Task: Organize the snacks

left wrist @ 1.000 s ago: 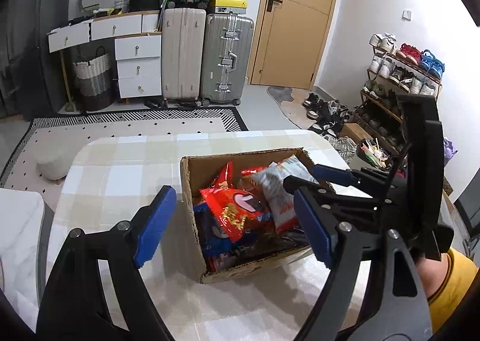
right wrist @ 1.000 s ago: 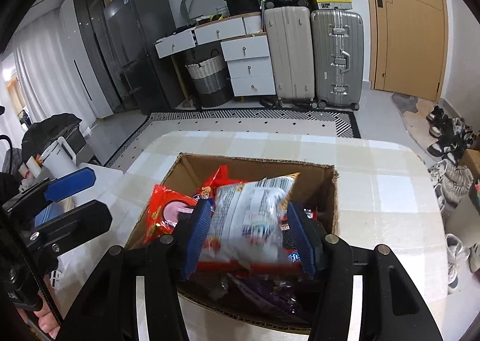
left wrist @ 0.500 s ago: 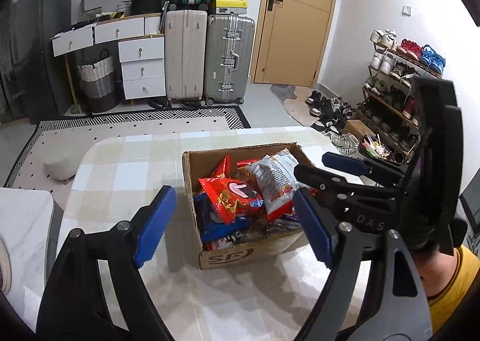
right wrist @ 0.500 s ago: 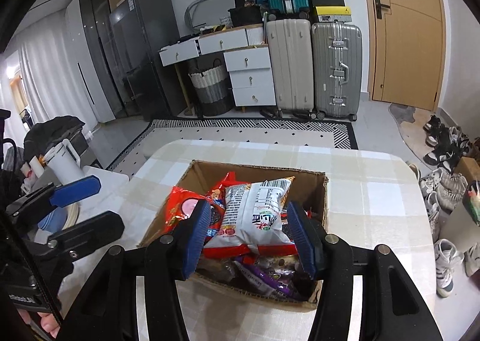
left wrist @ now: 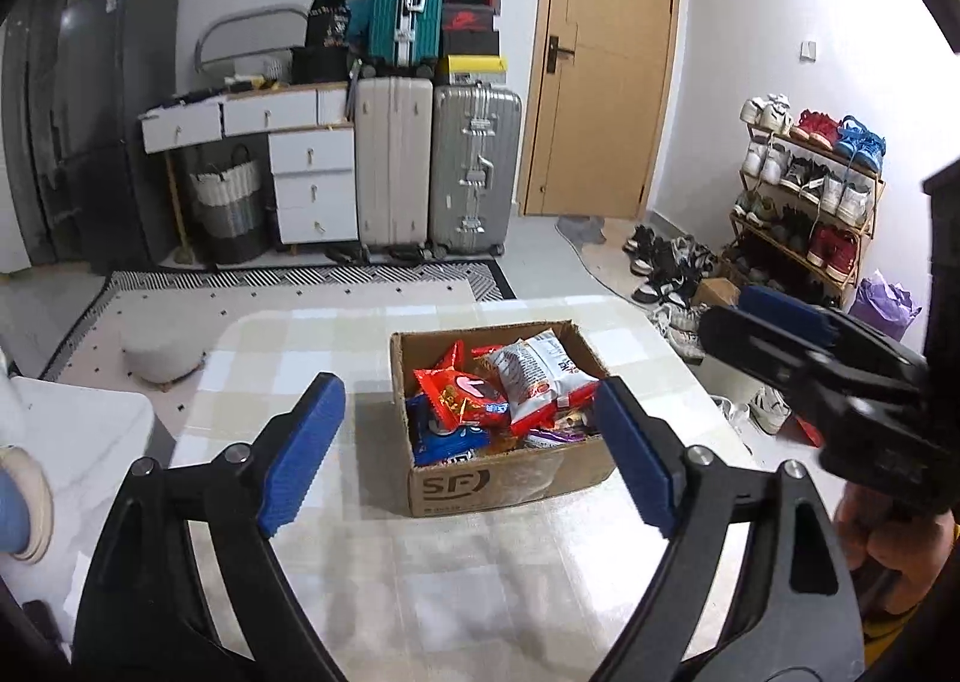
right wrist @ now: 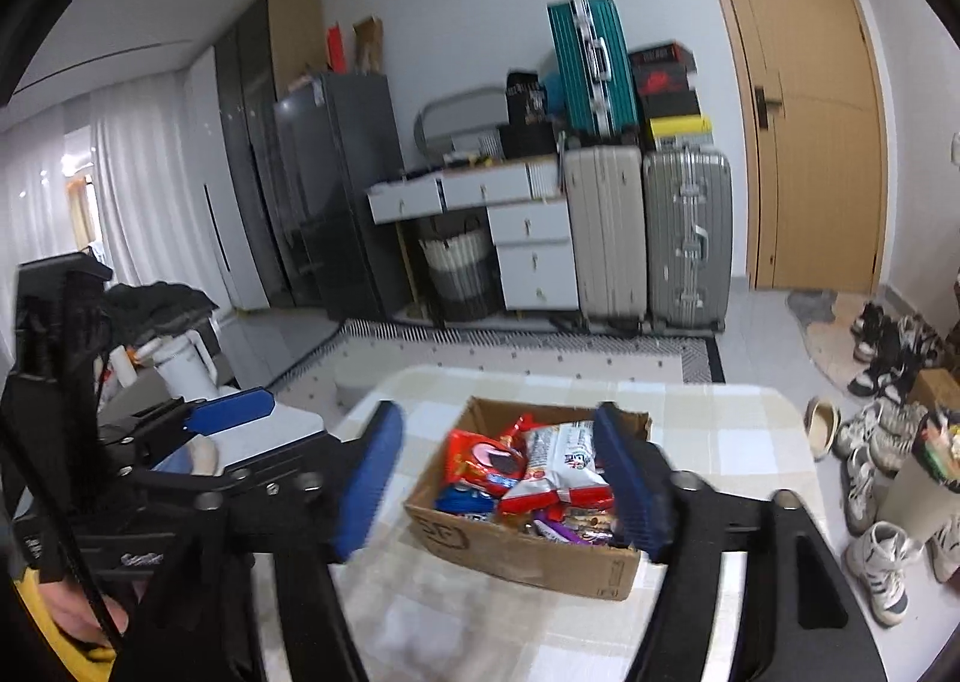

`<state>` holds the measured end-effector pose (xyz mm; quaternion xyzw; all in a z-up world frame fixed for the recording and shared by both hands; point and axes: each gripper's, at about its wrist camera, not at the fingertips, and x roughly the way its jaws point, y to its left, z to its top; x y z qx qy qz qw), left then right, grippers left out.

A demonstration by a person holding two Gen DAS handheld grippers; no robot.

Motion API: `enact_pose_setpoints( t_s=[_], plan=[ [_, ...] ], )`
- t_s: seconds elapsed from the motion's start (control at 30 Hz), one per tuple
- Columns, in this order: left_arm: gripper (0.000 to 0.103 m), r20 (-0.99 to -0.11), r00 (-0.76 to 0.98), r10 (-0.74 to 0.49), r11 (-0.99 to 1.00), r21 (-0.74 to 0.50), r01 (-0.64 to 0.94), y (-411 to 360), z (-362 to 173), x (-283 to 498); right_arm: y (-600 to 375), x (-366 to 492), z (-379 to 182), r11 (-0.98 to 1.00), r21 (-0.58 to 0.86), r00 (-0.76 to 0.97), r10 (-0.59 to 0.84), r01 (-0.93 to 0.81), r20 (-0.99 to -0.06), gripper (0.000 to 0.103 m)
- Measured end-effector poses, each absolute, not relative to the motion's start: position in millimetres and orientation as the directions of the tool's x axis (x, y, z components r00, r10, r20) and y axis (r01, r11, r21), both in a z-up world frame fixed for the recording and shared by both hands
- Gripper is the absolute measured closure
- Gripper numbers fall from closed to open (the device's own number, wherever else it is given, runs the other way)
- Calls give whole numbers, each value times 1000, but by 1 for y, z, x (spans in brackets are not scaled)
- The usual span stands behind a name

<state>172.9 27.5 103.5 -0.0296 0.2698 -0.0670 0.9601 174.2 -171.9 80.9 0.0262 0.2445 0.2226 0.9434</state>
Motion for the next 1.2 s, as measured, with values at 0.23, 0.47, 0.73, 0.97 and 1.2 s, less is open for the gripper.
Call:
enact_pose_setpoints(
  t_s=[0.23, 0.47, 0.73, 0.97, 1.2],
  plan=[
    [0, -418, 897, -146, 988, -102, 113, 38, 144, 89, -186, 96, 114, 896, 143, 824, 443, -421, -354, 21],
    [0, -325, 938, -119, 992, -74, 100, 50, 181, 3, -199, 14, 139, 899, 121, 866, 439, -421, -241, 3],
    [0, -274, 959, -71, 997, -39, 63, 62, 194, -97, -206, -72, 137, 915, 61, 904, 403, -398, -144, 1],
    [0, -254, 966, -46, 996, -88, 24, 80, 181, -162, -220, -117, 110, 935, 117, 934, 345, -334, -90, 1],
    [0, -263, 965, -6, 995, -98, -20, 96, 166, -156, -226, -102, 98, 937, 129, 932, 340, -324, -129, 0]
  ],
)
